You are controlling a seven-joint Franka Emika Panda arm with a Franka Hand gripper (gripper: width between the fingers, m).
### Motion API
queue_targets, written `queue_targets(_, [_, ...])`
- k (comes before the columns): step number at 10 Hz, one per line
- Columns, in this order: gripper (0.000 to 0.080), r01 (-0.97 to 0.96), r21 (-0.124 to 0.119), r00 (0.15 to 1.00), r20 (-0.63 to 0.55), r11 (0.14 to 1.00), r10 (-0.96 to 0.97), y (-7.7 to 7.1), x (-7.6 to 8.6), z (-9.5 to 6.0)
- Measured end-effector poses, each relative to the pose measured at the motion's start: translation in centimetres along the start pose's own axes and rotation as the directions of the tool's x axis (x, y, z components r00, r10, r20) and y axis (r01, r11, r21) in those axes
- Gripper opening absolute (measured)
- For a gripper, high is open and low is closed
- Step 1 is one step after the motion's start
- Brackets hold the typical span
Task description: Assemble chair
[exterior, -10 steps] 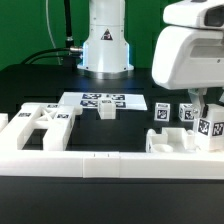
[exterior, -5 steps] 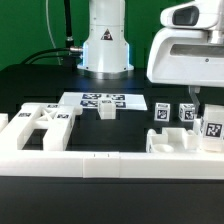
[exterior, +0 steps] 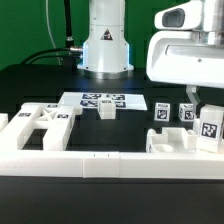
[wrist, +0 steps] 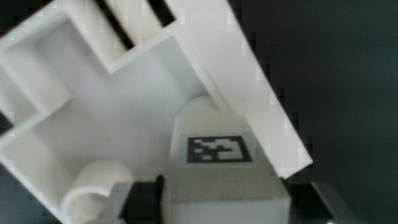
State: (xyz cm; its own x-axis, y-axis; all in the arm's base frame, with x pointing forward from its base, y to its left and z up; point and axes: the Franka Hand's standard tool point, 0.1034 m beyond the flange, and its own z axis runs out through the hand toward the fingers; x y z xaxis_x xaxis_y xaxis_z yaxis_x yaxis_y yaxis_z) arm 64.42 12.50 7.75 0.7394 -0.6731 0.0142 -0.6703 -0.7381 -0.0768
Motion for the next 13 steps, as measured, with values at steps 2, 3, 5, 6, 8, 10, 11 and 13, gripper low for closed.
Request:
queue_targets(2, [0.0291,-0.244,0.031,0.97,0.03,0.969,0.243,0.07,0.21,0.04])
queue_targets(3, [0.0291,-0.377,0.035,0.926,0.048,0.925,0.375,0.02,0.18,0.04])
queue_targets(5, [0.0291,-0.556,0.019,0.83,0.057,0.831,0.555,-0.13,0.09,0.06])
queue_targets(6, [0.0291,-0.612,0.015,0.79,0.056,0.791,0.61,-0.18,0.03,0.07])
queue_targets(8, [0.0293,-0.612,0.017,0.79,0.06,0.791,0.61,-0.27,-0.07,0.11])
queue_targets(10, [0.0612,-0.53,0.011,0.847,0.062,0.848,0.528,-0.3,-0.18,0.1])
queue_targets(11, [0.0612,-0.458,0.013,0.887,0.063,0.889,0.457,-0.57,-0.31,-0.06])
queue_targets(13, [0.0643,-0.304,0.026,0.951,0.06,0.952,0.302,-0.71,-0.31,-0.13])
